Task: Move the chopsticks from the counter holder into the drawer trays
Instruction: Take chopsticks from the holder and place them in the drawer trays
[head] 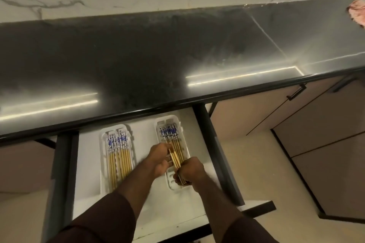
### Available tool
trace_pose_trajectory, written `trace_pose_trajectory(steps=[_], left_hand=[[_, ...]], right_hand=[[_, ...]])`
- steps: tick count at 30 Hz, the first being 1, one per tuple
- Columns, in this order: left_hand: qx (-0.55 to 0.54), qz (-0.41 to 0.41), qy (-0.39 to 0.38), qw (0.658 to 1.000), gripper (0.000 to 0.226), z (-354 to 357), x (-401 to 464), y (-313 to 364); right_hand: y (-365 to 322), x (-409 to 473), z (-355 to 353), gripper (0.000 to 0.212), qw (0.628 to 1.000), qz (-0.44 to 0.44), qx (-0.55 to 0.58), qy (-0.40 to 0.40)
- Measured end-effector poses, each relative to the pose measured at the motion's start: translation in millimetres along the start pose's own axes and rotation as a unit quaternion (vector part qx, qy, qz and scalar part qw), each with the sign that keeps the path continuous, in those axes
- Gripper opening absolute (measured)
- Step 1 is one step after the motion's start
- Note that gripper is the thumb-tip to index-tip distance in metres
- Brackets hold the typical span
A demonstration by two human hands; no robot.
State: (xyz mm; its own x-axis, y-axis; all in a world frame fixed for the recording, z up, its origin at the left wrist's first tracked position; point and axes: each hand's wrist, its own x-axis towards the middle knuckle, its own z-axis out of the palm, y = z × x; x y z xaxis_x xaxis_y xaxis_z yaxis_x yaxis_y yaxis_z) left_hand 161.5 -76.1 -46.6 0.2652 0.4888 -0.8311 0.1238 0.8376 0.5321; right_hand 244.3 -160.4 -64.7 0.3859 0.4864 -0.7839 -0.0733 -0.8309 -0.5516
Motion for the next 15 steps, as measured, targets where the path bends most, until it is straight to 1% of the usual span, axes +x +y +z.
trace_pose_trajectory(steps=[7, 12, 15], left_hand=[[-0.002, 0.011, 0.021, 1.0, 0.033, 8, 11, -8], [-0.009, 0.019, 0.027, 0.999, 0.037, 9, 16, -6], [-0.002, 0.019, 0.028, 0.999, 0.038, 8, 19, -4]], right_hand=[[9, 14, 6, 0.006, 1.0, -0.025, -0.004, -0.002], [11, 22, 13, 0.024, 0.999, -0.025, -0.029, -0.019], [14, 27, 21, 0.031, 0.997, -0.025, -0.076, -0.009]])
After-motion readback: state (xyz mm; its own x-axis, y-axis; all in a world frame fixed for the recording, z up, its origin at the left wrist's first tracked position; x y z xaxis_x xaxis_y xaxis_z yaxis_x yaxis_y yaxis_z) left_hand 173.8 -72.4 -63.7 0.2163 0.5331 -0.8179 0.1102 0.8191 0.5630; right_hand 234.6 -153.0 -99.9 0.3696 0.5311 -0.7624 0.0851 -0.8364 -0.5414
